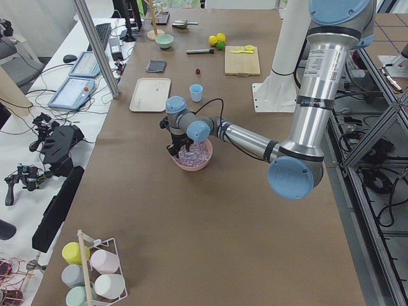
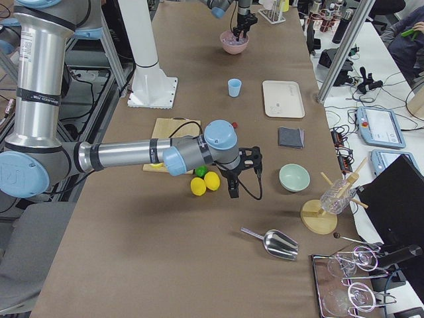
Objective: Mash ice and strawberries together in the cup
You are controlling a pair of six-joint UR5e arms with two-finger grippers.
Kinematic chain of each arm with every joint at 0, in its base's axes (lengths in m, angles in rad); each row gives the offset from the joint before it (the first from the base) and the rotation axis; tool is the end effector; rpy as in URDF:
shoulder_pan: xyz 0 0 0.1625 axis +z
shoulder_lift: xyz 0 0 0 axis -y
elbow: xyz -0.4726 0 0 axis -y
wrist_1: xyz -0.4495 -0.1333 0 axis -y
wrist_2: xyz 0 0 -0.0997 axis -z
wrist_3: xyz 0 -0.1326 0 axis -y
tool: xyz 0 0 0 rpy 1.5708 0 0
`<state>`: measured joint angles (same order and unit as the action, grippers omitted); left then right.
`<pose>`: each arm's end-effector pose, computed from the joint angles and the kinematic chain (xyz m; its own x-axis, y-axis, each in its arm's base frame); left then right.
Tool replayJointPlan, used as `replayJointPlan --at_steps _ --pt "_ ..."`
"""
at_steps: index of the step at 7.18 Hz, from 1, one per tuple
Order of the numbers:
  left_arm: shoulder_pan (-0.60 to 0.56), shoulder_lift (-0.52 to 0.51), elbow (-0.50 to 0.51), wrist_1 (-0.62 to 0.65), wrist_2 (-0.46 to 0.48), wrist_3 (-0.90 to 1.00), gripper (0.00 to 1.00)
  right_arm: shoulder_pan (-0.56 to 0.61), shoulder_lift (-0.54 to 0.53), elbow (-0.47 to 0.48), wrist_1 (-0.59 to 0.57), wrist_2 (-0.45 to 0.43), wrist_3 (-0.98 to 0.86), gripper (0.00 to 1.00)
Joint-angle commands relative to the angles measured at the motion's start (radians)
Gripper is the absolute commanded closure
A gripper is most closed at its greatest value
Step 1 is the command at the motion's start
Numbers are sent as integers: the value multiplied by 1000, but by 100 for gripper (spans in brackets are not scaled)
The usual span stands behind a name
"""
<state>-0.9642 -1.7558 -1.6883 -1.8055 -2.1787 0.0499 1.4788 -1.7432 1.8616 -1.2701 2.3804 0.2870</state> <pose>0.3275 -0.5729 0.5356 0.4827 0.7424 -0.4646 -0.5145 0.6697 0.5356 -0.0082 -0.4949 0.6180 0.6566 -0.0847 0.7495 -0.1063 0.9734 0.2031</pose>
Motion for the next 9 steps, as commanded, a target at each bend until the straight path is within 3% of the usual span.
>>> replayJointPlan --at_steps 1,4,6,9 --pt "-1 1 -1 0 -1 -1 48 0 1 -1 0 -1 0 0" --pt "-1 -1 -2 -2 -6 -1 68 0 2 -1 0 -1 0 0" --pt "-11 -1 -5 -2 -30 -1 89 0 2 1 0 -1 0 0" --pt "-43 -7 -8 -2 -71 -1 96 0 2 -1 0 0 1 0"
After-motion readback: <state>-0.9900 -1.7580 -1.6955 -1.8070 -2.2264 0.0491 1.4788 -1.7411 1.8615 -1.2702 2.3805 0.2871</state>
